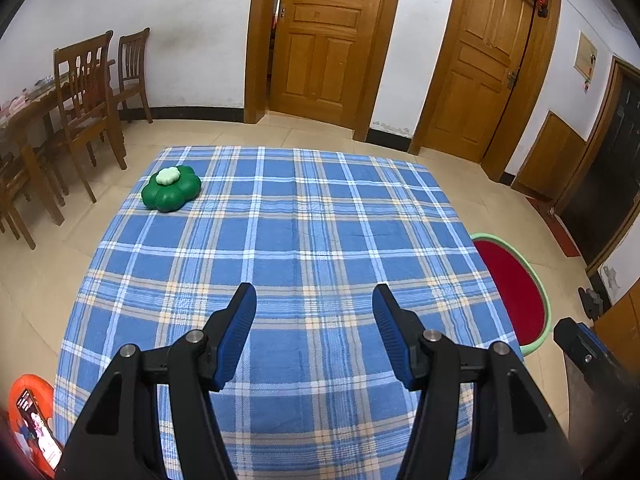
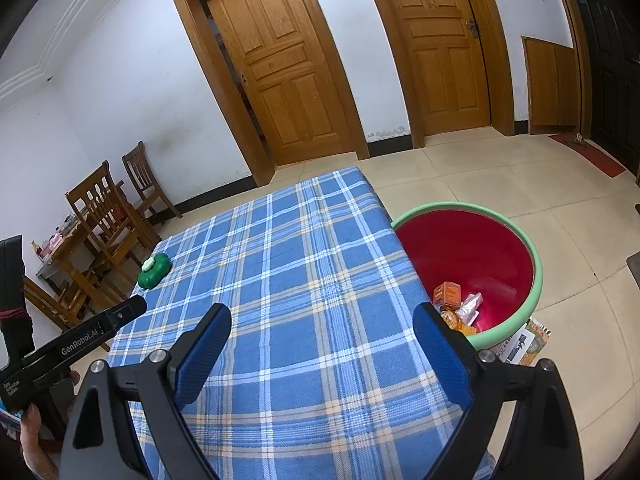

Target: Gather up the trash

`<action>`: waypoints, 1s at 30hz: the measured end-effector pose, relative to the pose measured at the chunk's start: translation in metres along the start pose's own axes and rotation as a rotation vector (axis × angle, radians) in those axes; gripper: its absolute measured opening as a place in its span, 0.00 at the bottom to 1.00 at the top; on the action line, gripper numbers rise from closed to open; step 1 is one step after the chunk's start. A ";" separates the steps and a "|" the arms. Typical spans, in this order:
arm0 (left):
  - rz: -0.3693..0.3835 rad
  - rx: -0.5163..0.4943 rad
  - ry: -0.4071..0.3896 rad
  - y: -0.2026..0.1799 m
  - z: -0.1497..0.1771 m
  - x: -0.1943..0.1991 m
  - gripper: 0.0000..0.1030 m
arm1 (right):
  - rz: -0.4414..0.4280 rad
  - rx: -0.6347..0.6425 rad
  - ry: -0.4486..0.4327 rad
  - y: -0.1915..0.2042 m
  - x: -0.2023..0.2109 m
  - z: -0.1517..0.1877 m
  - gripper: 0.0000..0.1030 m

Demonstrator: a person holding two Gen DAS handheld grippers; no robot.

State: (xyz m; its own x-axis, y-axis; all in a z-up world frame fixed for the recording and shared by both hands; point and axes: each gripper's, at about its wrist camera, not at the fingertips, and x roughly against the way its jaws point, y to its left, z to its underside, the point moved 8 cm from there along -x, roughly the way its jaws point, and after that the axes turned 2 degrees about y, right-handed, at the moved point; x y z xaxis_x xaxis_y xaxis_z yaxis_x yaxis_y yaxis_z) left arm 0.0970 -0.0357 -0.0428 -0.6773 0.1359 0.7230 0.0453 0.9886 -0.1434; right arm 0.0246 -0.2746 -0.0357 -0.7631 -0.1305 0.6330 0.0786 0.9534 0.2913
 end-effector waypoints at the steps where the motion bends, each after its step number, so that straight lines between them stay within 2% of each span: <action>1: -0.002 0.000 -0.001 0.000 0.000 0.000 0.59 | 0.000 0.000 0.000 0.000 0.000 0.000 0.91; 30: -0.014 0.002 -0.014 0.003 -0.001 0.006 0.59 | -0.001 -0.002 -0.001 -0.001 0.001 -0.001 0.91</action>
State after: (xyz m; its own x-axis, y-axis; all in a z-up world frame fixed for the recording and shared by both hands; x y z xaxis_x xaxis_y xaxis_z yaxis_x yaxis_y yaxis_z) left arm 0.0942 -0.0321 -0.0381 -0.6880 0.1212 0.7156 0.0347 0.9903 -0.1344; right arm 0.0245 -0.2760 -0.0348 -0.7635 -0.1315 0.6322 0.0789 0.9527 0.2934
